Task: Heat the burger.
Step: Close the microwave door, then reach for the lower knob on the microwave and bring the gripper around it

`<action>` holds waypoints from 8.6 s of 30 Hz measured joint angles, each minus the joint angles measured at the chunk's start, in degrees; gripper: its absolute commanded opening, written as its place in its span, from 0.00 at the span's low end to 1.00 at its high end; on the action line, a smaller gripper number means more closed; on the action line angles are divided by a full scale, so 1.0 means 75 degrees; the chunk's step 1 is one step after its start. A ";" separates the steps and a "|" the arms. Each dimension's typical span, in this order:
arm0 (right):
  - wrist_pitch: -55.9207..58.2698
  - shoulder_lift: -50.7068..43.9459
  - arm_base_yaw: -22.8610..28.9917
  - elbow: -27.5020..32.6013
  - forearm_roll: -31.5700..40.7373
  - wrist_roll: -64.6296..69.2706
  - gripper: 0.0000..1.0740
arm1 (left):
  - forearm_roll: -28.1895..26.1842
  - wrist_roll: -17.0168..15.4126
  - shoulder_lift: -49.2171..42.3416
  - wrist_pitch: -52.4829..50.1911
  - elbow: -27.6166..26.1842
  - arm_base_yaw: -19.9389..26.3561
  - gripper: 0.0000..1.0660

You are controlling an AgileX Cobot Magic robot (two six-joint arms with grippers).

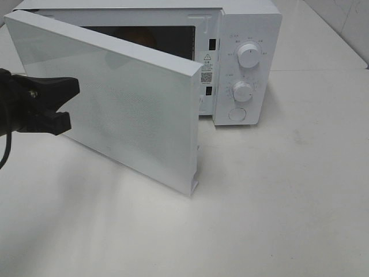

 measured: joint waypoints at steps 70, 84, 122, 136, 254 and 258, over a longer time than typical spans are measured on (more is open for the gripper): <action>0.0000 0.0000 0.0000 0.0000 0.0000 0.0000 0.70 | -0.4614 0.2674 0.4186 0.1788 -0.6028 -0.2788 0.00; 0.0000 0.0000 0.0000 0.0000 0.0000 0.0000 0.70 | -0.4362 0.2674 0.3071 0.4576 -0.6043 -0.2934 0.00; 0.0000 0.0000 0.0000 0.0000 0.0000 0.0000 0.70 | -0.4538 0.2353 0.0542 1.3377 -0.6089 -0.1398 0.94; 0.0000 0.0000 0.0000 0.0000 0.0000 0.0000 0.70 | -0.4492 0.3048 0.0061 1.4652 -0.6089 0.1658 0.94; -0.1956 0.2017 0.0000 -0.0267 0.0115 0.0023 0.70 | -0.3957 0.3056 -1.1138 1.4309 -0.0840 0.2956 0.94; -0.2483 0.2460 0.0000 -0.0267 0.0122 0.0023 0.70 | -0.3957 0.3056 -1.1138 1.4309 -0.0840 0.2956 0.94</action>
